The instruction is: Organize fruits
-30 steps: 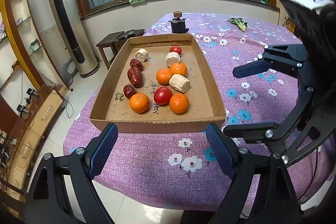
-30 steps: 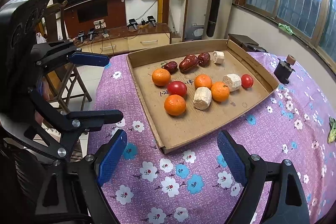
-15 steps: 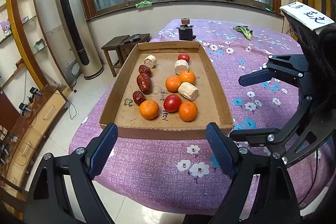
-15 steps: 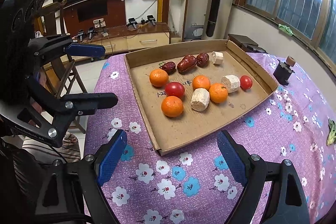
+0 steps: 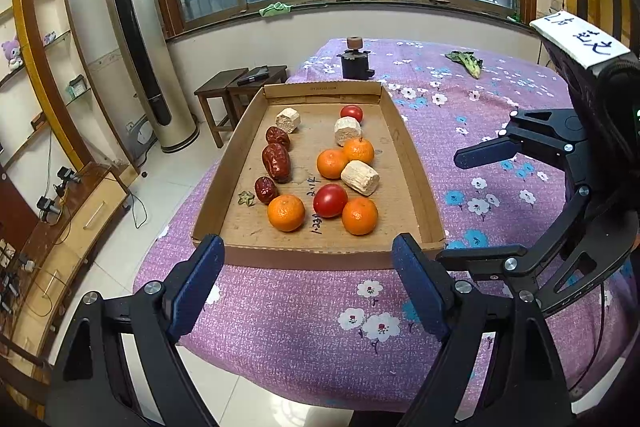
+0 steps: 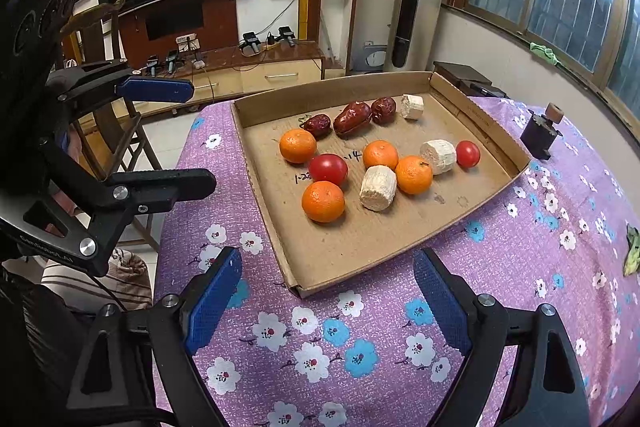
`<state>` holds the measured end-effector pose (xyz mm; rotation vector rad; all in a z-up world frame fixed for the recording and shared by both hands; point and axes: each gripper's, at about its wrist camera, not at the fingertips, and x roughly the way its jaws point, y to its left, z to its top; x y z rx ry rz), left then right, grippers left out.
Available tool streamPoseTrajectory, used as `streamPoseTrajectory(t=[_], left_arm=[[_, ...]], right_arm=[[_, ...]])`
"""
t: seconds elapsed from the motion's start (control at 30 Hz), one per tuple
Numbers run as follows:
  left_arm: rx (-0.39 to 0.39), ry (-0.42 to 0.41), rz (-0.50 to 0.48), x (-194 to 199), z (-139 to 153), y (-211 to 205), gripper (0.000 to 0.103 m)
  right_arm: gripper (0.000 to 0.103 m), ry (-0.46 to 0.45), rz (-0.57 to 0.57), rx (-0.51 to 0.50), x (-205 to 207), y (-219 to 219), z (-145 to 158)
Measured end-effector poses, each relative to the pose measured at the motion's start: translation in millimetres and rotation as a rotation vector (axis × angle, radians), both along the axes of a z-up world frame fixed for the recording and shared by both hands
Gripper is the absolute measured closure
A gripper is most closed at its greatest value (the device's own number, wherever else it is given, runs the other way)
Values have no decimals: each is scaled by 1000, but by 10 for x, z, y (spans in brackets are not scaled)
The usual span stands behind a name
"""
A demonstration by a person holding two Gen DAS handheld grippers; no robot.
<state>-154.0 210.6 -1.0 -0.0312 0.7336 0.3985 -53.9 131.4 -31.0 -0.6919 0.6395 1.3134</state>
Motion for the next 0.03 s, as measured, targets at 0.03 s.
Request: streamPoseTrajectory(t=[0.03], left_arm=[[-4,2,-2,8,6,-5,17]], right_arm=[[14,0,-1,1,1,-4,-1]])
